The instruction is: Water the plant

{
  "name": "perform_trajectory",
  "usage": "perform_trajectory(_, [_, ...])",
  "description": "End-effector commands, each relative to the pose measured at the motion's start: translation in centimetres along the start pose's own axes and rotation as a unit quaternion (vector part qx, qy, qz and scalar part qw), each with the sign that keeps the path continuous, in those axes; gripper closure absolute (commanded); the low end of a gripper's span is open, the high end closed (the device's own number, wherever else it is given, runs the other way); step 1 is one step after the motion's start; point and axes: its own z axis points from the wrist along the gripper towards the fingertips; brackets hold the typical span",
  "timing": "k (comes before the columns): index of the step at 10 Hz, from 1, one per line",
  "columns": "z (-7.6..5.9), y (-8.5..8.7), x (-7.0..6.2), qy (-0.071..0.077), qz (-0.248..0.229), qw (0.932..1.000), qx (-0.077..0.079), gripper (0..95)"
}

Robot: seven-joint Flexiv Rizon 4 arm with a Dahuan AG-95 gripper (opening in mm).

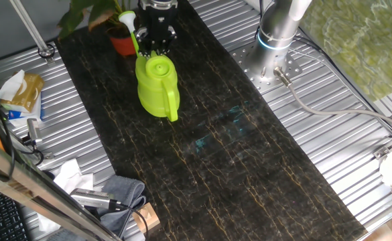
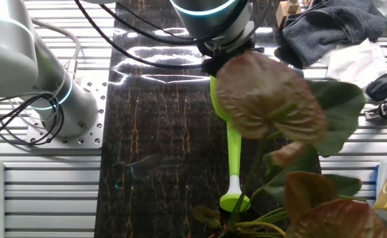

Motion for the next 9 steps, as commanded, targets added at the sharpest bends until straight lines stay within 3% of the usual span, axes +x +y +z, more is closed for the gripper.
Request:
perform_trajectory(1, [-0.3, 0.0, -0.2, 0.001, 0.002, 1.0, 0.0, 95.0])
perform_trajectory(7, [0.0, 0.3, -1.2, 0.008, 0.008, 0.9999, 0.0, 95.0])
perform_trajectory(9, [0.3, 0.5, -2.0, 0.02, 0.011, 0.9997, -0.002, 95.0])
